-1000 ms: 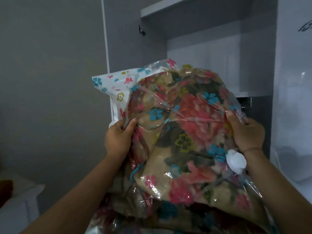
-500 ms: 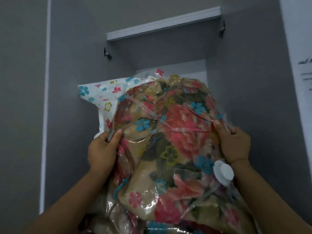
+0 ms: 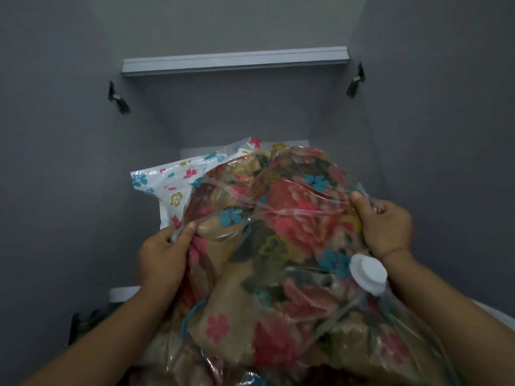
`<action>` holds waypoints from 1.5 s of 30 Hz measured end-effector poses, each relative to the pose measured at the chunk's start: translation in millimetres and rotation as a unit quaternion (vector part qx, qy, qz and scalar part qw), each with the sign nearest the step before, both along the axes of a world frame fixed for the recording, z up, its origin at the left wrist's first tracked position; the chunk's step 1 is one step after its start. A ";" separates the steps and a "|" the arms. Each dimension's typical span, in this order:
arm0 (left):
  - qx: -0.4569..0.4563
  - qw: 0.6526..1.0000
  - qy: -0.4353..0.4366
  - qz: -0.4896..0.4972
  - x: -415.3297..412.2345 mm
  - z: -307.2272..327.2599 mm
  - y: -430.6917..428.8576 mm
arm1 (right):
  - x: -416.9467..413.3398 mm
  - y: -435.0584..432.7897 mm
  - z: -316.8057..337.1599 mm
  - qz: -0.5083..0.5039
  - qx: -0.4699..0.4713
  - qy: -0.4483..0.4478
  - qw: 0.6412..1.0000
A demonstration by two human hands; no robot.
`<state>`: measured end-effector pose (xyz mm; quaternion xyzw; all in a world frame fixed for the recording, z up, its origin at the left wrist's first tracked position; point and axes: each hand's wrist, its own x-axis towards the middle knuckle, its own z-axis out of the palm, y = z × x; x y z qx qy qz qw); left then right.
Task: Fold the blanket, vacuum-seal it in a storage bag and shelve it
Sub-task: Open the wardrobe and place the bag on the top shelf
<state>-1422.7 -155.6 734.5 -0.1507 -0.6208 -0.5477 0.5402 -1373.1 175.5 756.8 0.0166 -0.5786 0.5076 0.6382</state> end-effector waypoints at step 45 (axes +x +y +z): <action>-0.458 0.884 0.036 -0.085 -89.4 44.3 45.1 | -76.7 -141.5 -107.8 -0.193 0.377 -0.124 0.897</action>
